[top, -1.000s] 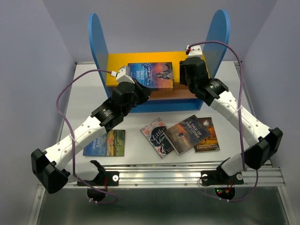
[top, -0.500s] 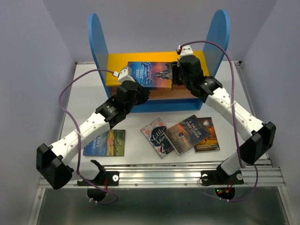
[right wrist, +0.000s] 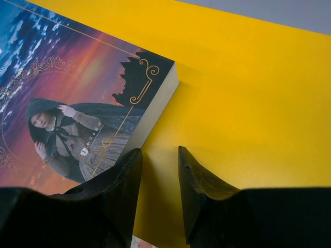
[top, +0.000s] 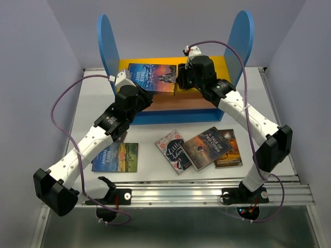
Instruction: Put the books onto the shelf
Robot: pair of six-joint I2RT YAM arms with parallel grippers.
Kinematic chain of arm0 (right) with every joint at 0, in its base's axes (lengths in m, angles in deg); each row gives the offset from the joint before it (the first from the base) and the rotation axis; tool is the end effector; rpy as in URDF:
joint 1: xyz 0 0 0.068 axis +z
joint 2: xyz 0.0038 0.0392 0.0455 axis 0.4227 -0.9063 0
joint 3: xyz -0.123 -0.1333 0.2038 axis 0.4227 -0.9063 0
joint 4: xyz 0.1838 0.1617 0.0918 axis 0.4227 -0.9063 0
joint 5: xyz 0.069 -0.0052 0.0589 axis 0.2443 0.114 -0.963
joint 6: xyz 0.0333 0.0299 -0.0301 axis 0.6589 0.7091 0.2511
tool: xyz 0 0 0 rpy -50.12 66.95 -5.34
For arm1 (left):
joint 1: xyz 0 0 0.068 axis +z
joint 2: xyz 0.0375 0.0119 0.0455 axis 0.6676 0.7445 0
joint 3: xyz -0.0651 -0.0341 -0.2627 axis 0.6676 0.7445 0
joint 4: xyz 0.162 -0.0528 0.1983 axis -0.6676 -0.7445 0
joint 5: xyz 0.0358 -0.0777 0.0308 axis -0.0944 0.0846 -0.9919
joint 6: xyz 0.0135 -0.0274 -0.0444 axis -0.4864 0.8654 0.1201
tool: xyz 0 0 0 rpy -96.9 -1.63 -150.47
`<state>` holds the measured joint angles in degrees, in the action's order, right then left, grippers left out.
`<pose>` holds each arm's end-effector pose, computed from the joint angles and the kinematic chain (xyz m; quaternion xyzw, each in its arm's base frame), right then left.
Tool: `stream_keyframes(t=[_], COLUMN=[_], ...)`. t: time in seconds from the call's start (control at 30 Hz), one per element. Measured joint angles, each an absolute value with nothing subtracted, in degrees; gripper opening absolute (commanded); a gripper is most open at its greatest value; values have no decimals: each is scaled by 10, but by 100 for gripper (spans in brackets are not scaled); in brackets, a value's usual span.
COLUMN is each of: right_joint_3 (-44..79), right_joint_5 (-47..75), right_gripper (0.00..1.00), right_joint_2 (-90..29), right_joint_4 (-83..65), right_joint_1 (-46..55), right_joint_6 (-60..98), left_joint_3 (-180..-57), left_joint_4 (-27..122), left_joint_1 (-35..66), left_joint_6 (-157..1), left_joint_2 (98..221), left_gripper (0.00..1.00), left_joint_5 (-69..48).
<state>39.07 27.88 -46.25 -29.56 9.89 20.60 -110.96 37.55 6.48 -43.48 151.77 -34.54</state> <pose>0.3284 0.2243 0.3979 -0.1578 0.8087 0.1644 0.5423 0.2276 -0.1499 0.3856 -0.1572 0.7505 -0.3313 0.5497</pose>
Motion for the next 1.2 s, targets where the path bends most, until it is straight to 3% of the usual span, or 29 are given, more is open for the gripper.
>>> stream_keyframes(t=[1.2], right_joint_3=[486], right_joint_5=[240], right_gripper=[47], right_joint_2=[-562], right_joint_4=[-255], right_joint_1=[110], right_joint_6=[150], left_joint_3=[-1107], left_joint_4=[374], left_joint_1=[121], left_joint_6=[-443], left_joint_2=[1510], left_gripper=[0], left_joint_5=[-323])
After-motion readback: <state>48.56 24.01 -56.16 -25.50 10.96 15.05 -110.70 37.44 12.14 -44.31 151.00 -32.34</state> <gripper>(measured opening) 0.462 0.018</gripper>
